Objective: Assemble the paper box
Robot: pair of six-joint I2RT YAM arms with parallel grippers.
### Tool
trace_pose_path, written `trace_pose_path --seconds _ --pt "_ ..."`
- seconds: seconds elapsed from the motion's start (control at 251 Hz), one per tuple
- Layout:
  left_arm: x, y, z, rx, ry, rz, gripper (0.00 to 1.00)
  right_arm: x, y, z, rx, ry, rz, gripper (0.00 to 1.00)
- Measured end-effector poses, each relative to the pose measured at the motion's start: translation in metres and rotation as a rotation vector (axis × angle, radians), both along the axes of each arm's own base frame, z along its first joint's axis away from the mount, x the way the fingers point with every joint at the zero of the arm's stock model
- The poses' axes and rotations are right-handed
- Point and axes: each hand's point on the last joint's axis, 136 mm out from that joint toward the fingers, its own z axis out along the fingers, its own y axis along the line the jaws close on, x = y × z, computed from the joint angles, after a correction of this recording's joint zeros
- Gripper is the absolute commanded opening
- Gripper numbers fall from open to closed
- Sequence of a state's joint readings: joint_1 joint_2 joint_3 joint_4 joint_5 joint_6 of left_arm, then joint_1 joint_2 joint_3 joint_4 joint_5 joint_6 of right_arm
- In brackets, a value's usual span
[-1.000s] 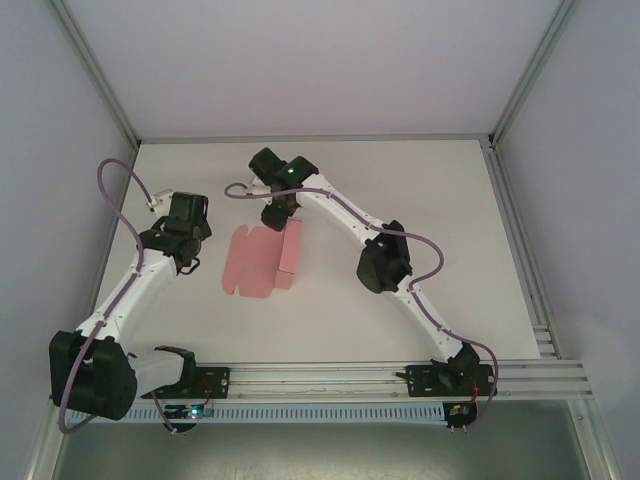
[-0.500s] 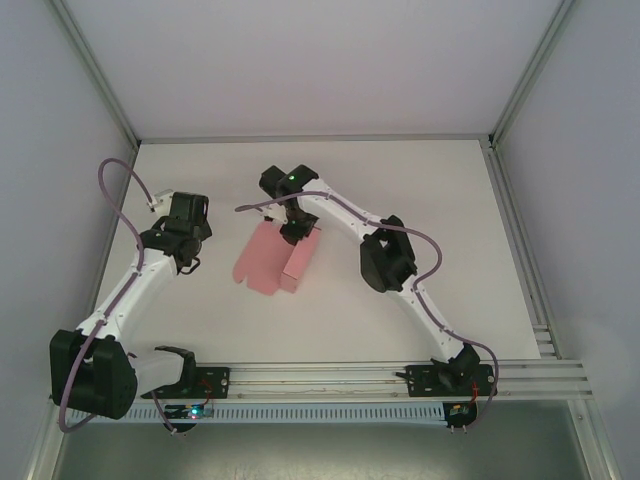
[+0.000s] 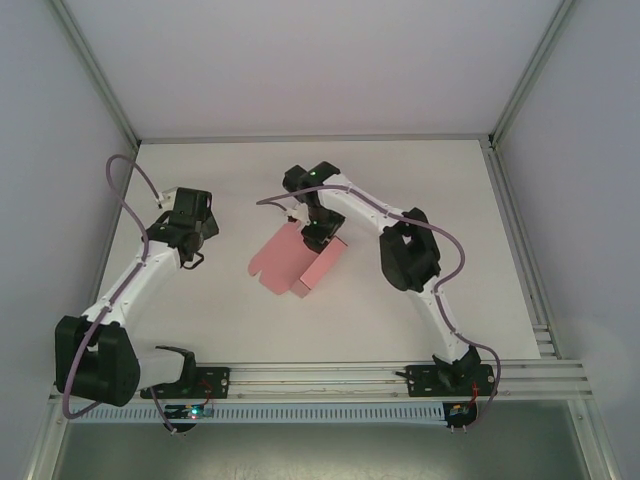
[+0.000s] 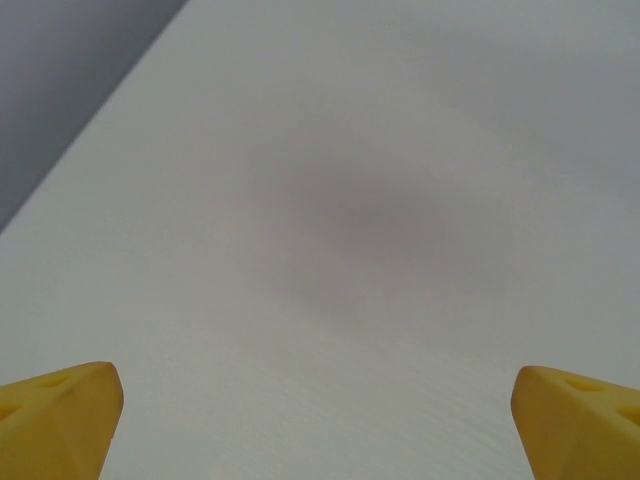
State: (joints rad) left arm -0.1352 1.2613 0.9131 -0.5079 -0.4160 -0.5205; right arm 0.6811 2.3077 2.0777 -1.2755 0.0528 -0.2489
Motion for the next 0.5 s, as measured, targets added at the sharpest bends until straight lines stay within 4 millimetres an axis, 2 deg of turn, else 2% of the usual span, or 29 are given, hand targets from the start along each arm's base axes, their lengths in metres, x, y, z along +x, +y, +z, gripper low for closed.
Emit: trace_pose_path --seconds 0.184,0.319,0.407,0.499 --pt "0.008 -0.013 -0.011 -0.058 0.022 -0.044 1.0 0.0 -0.012 0.014 0.083 0.01 -0.107 0.64" --pt "0.013 -0.019 -0.017 -0.076 0.037 -0.066 1.0 -0.021 -0.021 0.009 0.086 0.073 -0.146 0.66" --pt "0.016 -0.021 -0.017 -0.08 0.04 -0.077 1.0 -0.037 -0.028 -0.003 0.063 0.134 -0.173 0.6" --pt "0.018 -0.022 -0.016 -0.085 0.036 -0.085 1.0 -0.054 -0.036 -0.017 0.03 0.195 -0.21 0.44"
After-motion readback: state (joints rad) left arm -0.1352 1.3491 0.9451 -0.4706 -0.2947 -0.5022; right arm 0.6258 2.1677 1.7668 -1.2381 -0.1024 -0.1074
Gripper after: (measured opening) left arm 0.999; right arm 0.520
